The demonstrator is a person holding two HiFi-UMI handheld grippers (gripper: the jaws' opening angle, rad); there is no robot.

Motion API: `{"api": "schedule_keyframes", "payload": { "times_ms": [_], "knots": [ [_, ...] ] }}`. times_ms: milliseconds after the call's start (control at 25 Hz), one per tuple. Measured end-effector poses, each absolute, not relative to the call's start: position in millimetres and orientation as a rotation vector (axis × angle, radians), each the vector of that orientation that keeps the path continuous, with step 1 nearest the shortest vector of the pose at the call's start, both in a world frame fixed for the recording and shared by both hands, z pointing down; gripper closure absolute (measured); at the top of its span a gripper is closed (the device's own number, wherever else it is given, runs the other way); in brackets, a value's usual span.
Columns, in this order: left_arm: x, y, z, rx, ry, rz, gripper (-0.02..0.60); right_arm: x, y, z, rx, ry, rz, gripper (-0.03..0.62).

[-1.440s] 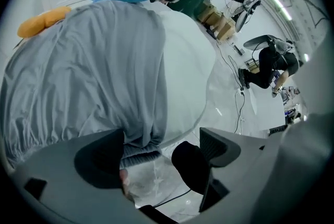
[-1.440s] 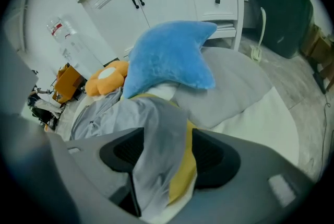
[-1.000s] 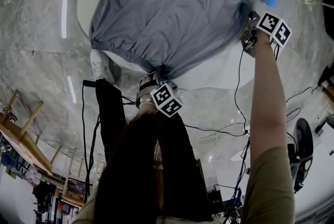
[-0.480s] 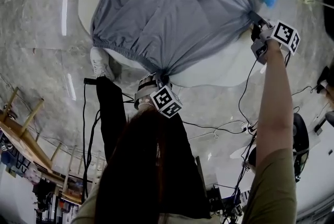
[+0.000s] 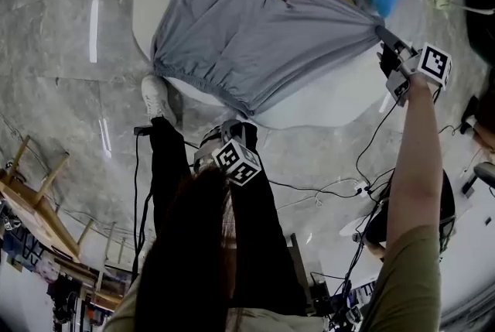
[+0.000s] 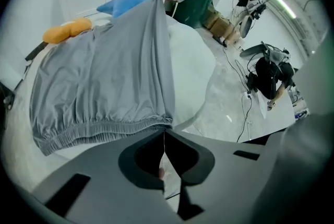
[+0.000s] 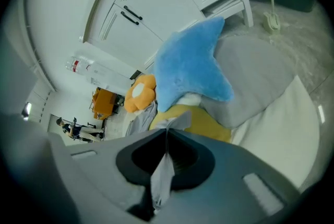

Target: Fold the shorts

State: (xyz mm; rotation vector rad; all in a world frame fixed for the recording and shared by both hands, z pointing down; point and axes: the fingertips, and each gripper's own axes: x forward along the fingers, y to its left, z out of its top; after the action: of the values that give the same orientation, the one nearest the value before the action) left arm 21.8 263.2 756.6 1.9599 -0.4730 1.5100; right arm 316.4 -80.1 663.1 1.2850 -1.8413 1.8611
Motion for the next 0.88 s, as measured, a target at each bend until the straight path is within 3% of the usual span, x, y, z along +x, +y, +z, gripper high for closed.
{"api": "schedule_keyframes", "payload": {
  "times_ms": [120,160,280,400,520,600,760,880],
  "knots": [
    [34,260,766,2.04,-0.467,1.556,0.566,316,-78,665,1.284,-1.818,1.805,0.579],
    [40,259,772,2.061,-0.468,1.568,0.539,317,-79,667,1.302,-1.815,1.791,0.579],
    [59,268,790,2.05,-0.459,1.592,0.338,323,-82,673,1.348,-1.818,1.755,0.579],
    [64,271,808,2.018,-0.456,1.672,0.314,330,-83,680,1.342,-1.813,1.73,0.579],
    [61,270,822,1.987,-0.482,1.712,0.338,337,-82,686,1.307,-1.807,1.71,0.579],
    [58,266,828,1.985,-0.497,1.727,0.445,340,-82,689,1.285,-1.807,1.697,0.579],
    [55,260,830,1.988,-0.468,1.716,0.541,339,-88,692,1.249,-1.816,1.675,0.579],
    [51,256,822,1.948,-0.497,1.597,0.549,335,-93,688,1.245,-1.819,1.673,0.579]
  ]
}}
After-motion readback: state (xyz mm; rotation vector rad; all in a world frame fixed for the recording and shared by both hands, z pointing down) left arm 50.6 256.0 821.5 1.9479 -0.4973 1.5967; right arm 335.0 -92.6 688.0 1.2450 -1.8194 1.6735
